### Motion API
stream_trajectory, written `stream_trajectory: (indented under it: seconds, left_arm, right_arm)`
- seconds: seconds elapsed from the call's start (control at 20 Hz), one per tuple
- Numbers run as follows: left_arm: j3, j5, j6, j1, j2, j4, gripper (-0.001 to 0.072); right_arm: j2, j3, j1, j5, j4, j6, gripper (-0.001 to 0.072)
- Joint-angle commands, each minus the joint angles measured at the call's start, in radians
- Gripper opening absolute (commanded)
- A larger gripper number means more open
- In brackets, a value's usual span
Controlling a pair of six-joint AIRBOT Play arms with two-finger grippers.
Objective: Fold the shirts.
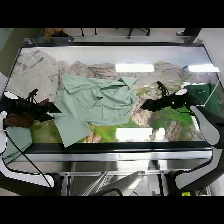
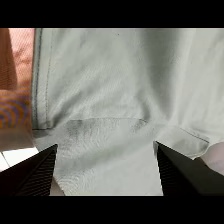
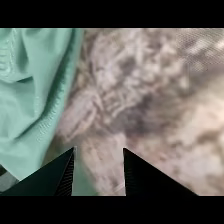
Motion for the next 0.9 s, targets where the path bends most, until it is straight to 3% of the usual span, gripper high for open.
stream_trajectory:
  seconds: [0.0, 0.2, 0.65, 0.7, 0.75, 0.85]
  left_arm:
    - [0.018, 0.013, 0.008, 0.012, 0.003, 0.019, 0.0671]
    - [0.068, 0.011, 0.007, 0.033, 0.003, 0.032, 0.0671]
    - [-0.051, 0.264, 0.008, -0.017, 0.003, 0.016, 0.0649]
    - [-0.051, 0.28, 0.012, -0.034, -0.001, 0.001, 0.0561]
    - [-0.051, 0.294, 0.026, -0.052, -0.002, -0.021, 0.0429]
    - [-0.042, 0.311, 0.038, -0.095, -0.002, -0.031, 0.0093]
  right_arm:
    - [-0.024, -0.002, 0.08, -0.019, 0.0, 0.004, 0.0368]
    - [-0.025, -0.002, 0.111, -0.061, 0.005, 0.005, 0.0367]
    - [-0.027, -0.002, 0.134, -0.081, 0.066, 0.005, 0.0365]
    - [-0.027, -0.002, 0.138, -0.08, 0.066, 0.005, 0.0365]
    - [-0.027, -0.002, 0.143, -0.08, 0.066, 0.005, 0.0365]
    - [-0.027, -0.002, 0.151, -0.081, 0.066, 0.006, 0.0364]
